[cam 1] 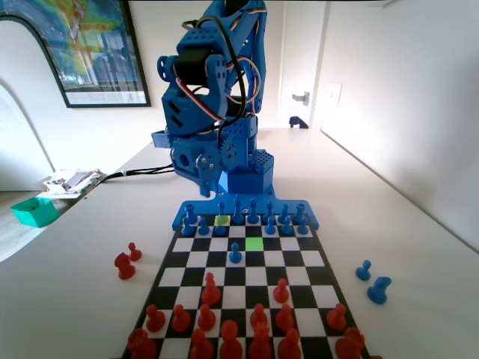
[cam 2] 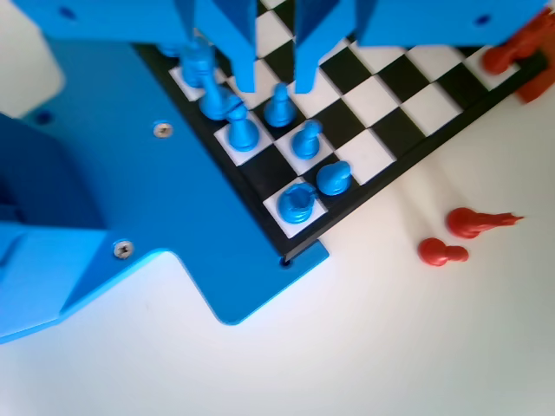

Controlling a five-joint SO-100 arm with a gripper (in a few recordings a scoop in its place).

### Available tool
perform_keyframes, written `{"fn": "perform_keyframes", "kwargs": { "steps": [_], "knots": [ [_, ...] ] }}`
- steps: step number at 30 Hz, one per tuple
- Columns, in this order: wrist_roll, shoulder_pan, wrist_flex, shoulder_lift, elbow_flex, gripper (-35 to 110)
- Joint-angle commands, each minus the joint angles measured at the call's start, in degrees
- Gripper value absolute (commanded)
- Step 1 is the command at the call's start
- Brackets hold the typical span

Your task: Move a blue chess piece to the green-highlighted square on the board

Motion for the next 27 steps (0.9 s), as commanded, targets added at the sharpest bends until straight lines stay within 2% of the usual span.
{"fn": "perform_keyframes", "kwargs": {
  "steps": [1, 27],
  "knots": [
    [-3.60, -0.26, -1.41, 2.02, -0.26, 13],
    [-2.72, -3.34, -7.56, 2.37, 6.94, 13]
  ]
}}
